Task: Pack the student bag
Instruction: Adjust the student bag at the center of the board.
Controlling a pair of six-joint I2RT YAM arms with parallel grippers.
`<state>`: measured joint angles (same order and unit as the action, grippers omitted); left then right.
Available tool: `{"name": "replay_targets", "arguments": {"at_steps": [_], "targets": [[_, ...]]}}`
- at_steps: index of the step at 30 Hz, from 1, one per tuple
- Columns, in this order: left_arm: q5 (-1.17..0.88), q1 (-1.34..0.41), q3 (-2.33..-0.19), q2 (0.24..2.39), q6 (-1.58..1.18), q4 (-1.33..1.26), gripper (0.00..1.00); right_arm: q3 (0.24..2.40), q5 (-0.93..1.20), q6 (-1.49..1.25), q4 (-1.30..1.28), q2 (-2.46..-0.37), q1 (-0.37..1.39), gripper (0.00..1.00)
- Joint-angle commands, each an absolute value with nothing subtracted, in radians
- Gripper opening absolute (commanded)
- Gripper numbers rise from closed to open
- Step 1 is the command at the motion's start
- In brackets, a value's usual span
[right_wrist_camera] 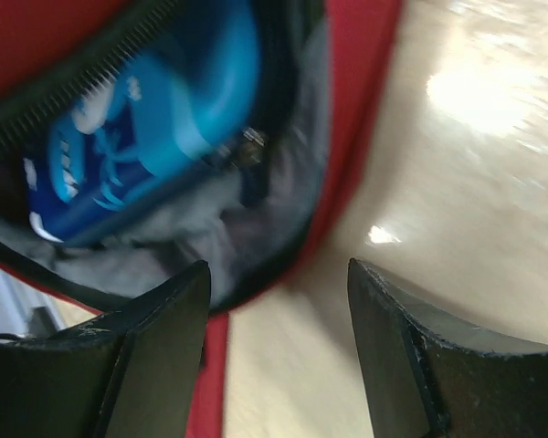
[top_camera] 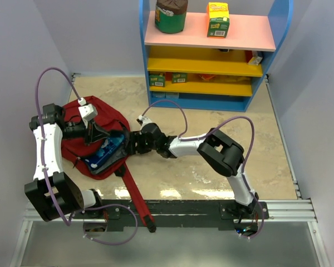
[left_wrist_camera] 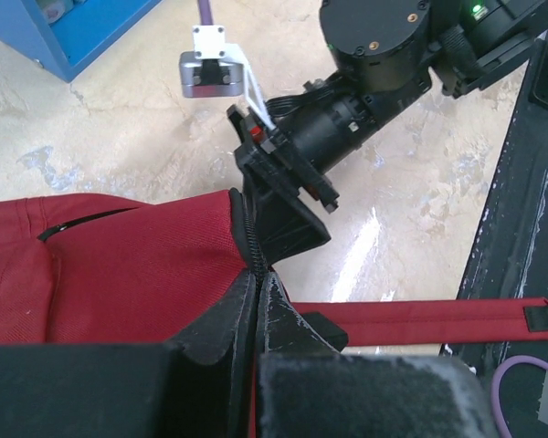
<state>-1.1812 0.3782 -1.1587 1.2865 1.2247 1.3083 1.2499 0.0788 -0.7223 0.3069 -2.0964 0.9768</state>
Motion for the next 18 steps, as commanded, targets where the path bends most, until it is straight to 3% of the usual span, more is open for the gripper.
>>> {"name": "replay_targets", "arguments": {"at_steps": [1,7,10,11,13,18], "targets": [[-1.195,0.373,-1.149,1.267,1.269,1.316,0.0,1.313,0.163,-0.814,0.354,-2.167,0.98,0.65],[-1.184,0.373,-1.129,1.267,1.292,1.316,0.0,1.351,0.14,-0.833,0.315,-2.209,0.98,0.58],[-1.19,0.371,-1.123,1.267,1.295,1.316,0.0,1.382,0.104,-0.833,0.256,-2.226,0.98,0.38],[-1.189,0.368,-1.121,1.266,1.296,1.316,0.0,1.381,0.101,-0.833,0.241,-2.224,0.982,0.2],[-1.186,0.361,-1.117,1.269,1.308,1.316,0.0,1.381,0.071,-0.825,0.223,-2.214,0.98,0.02],[-1.186,0.279,-1.115,1.285,1.293,1.309,0.03,1.31,0.003,-0.775,0.144,-2.057,0.915,0.0]]}}
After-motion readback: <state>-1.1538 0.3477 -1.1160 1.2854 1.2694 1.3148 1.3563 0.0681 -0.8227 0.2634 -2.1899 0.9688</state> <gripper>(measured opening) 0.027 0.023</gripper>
